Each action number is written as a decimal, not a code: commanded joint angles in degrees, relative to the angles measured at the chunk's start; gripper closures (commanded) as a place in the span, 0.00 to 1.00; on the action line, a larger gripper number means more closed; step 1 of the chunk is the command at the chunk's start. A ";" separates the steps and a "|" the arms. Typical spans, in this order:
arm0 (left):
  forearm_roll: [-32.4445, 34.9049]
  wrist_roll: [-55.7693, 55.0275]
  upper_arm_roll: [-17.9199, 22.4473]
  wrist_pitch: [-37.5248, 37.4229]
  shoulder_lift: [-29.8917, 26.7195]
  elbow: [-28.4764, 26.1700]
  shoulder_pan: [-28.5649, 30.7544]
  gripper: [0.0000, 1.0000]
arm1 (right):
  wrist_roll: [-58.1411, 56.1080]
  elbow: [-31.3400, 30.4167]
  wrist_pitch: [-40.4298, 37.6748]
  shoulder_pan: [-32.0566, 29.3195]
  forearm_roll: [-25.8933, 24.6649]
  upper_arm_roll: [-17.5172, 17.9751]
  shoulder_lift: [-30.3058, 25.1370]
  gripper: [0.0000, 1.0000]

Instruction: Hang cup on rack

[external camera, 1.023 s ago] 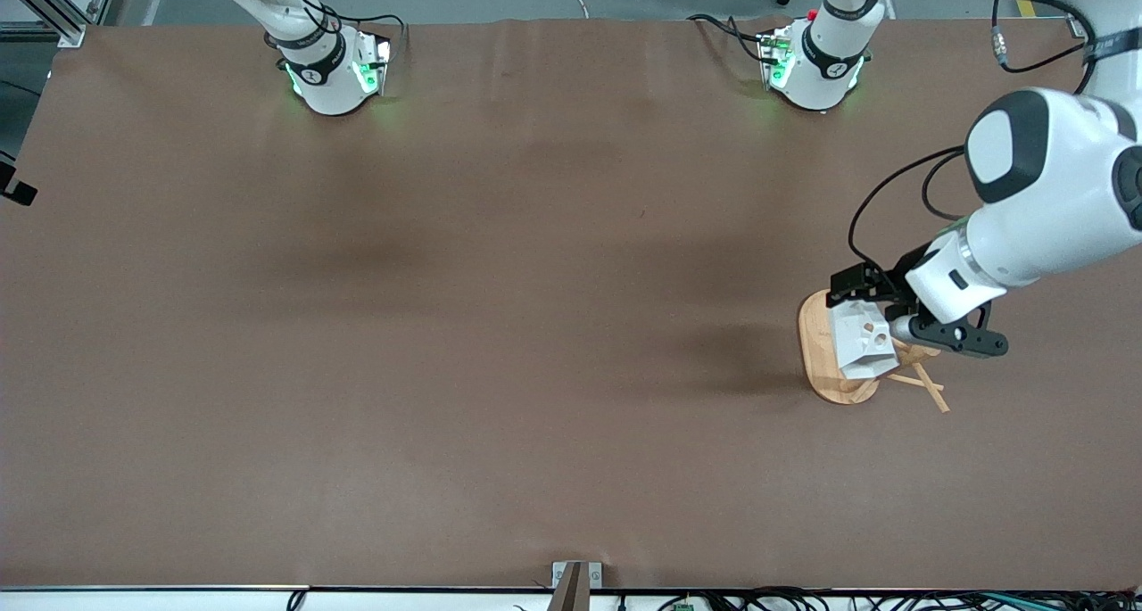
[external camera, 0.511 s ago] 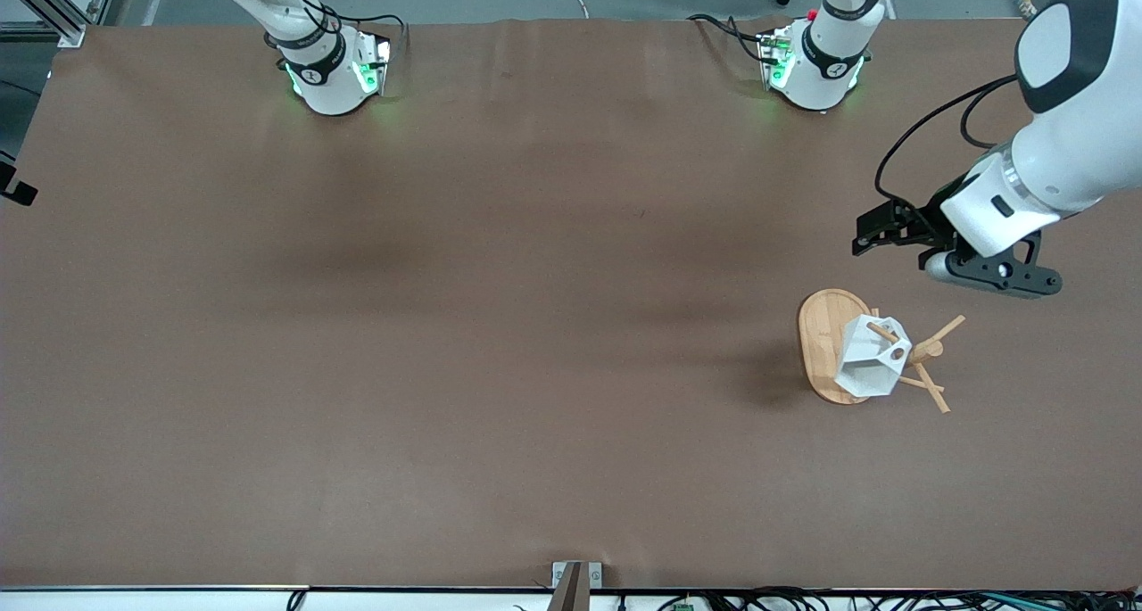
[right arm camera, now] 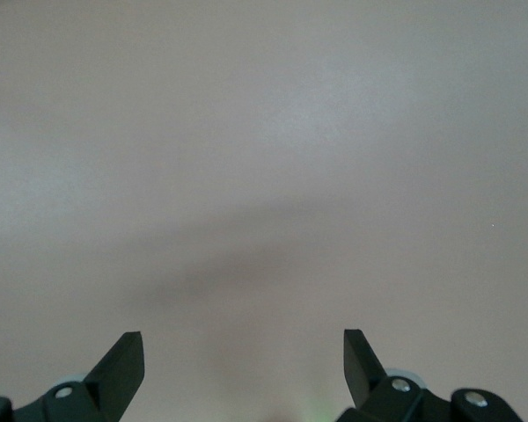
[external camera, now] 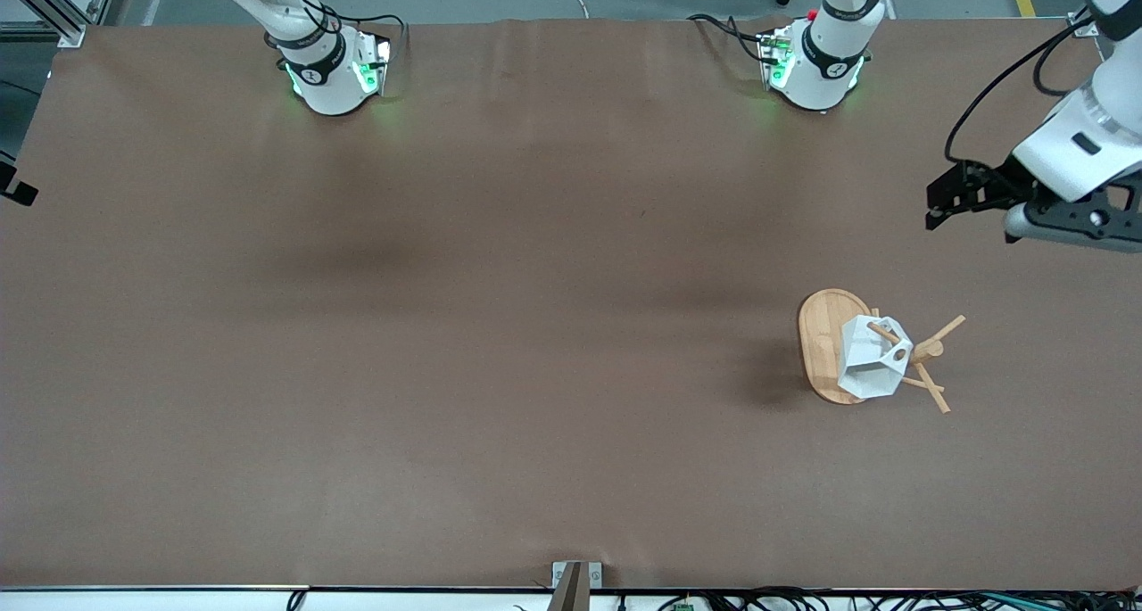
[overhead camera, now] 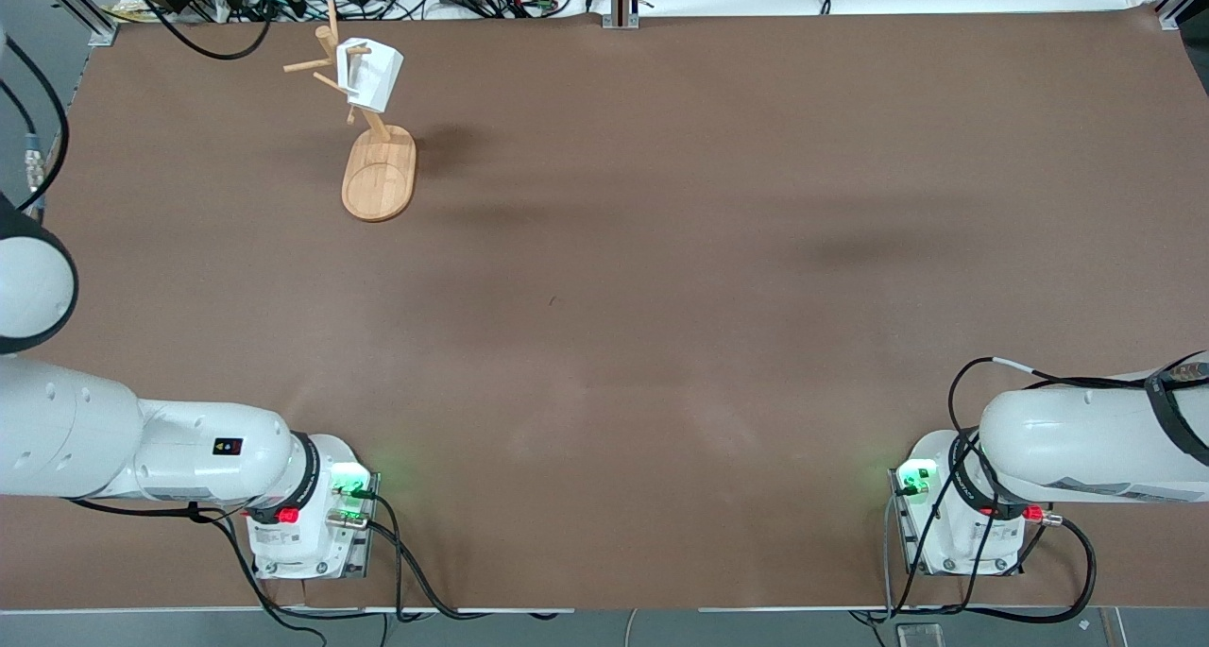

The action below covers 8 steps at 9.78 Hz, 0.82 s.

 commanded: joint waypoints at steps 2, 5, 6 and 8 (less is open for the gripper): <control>3.90 -2.95 -3.87 -6.52 -2.87 -0.47 3.82 0.00 | 0.52 -1.73 0.48 -0.79 0.72 0.50 -1.42 0.00; 3.91 -6.27 -6.97 -6.87 -5.86 -2.05 6.39 0.00 | 0.60 -1.73 0.48 -0.87 0.72 0.50 -1.42 0.00; 3.39 -7.25 -7.23 -7.48 -6.39 -2.23 6.31 0.00 | 0.52 -1.73 0.48 -1.05 0.72 0.50 -1.42 0.00; 1.90 -6.65 -7.15 -8.19 -6.22 -1.53 6.30 0.00 | 0.52 -1.73 0.48 -0.96 0.72 0.50 -1.42 0.00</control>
